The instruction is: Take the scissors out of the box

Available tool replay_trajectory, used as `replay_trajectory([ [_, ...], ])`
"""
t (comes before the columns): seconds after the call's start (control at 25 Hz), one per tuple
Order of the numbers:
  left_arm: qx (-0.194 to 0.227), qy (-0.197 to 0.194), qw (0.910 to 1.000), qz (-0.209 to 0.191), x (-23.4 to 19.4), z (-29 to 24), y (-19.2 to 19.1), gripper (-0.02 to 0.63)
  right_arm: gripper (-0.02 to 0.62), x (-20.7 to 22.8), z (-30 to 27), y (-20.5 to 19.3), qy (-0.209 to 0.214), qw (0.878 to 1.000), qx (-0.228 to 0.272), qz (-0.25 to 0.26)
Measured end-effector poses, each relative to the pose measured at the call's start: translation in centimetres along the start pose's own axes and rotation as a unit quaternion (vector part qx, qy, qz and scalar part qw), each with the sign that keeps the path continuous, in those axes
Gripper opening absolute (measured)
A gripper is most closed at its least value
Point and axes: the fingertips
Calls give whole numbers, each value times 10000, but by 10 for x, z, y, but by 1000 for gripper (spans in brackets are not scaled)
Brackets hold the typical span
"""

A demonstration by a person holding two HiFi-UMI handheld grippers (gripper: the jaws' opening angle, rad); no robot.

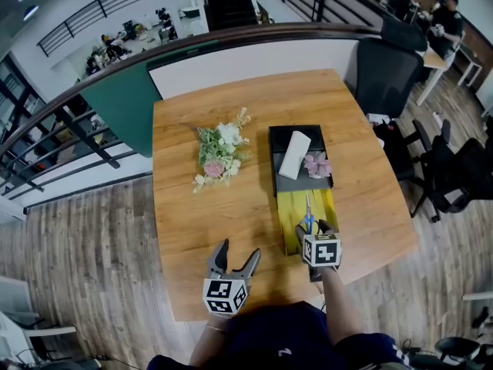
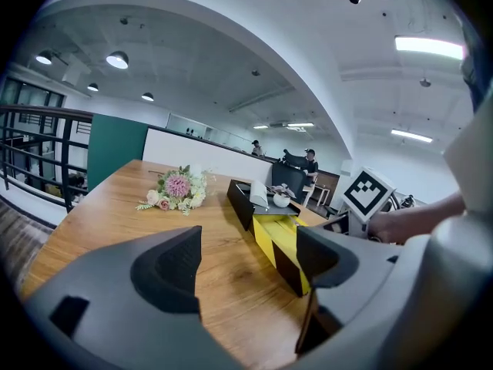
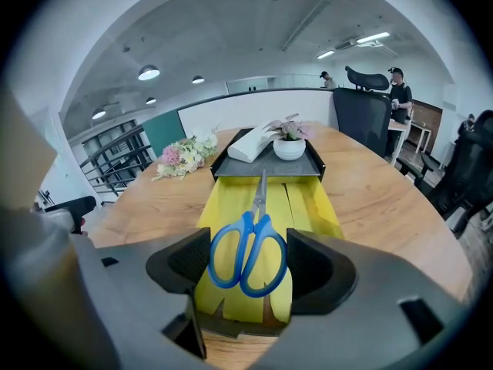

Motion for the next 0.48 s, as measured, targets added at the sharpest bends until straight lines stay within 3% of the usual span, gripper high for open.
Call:
replay_trajectory([
  [0.48,23,-404,9991,-161,25,-3,6,368,318,-13,50,24,-117,9938,1044,360],
])
Point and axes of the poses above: the fingertips, and each gripper's own axes: z backward along the fingers, x to its right, y out of its top, and after that the axes turned 7 degrees about z, right-handed
